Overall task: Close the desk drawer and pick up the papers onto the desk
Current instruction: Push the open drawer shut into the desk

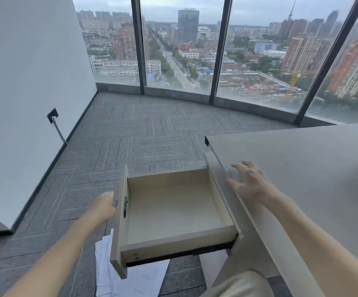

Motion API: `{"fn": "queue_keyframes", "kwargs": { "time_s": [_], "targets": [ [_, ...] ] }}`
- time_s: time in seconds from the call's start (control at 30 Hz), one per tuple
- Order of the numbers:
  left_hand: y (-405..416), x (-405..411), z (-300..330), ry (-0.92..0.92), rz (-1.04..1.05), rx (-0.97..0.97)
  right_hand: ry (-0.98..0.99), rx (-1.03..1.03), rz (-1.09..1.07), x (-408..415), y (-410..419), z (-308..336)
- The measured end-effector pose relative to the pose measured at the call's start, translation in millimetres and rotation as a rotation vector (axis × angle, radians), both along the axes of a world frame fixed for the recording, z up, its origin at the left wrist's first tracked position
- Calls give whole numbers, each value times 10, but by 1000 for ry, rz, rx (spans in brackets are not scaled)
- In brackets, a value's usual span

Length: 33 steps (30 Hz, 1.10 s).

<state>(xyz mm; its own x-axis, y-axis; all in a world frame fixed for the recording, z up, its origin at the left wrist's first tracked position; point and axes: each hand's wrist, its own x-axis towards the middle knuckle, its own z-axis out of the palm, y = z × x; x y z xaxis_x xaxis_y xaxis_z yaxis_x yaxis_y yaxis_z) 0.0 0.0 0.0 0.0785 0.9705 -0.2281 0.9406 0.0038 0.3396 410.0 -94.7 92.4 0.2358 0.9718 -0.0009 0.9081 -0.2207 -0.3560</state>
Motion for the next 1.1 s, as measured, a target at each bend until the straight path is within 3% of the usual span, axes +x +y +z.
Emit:
{"fn": "queue_keyframes", "kwargs": {
  "time_s": [0.13,0.37,0.63,0.87,1.1],
  "targets": [
    [17,-58,-97,-46,-58,-157,-125,-46,20,-59,25,-46],
    [145,-19,-226,-128,-18,-96,-181,-109,38,-19,186,-89],
    [231,326,-344,-391,123,-81,-198,-71,45,44,239,-182],
    [142,946,-301,-729,234,-237,-183,-30,34,38,237,-185],
    [164,1516,-357,-833,280,-354,-165,7,26,53,240,-210]
  ]
}}
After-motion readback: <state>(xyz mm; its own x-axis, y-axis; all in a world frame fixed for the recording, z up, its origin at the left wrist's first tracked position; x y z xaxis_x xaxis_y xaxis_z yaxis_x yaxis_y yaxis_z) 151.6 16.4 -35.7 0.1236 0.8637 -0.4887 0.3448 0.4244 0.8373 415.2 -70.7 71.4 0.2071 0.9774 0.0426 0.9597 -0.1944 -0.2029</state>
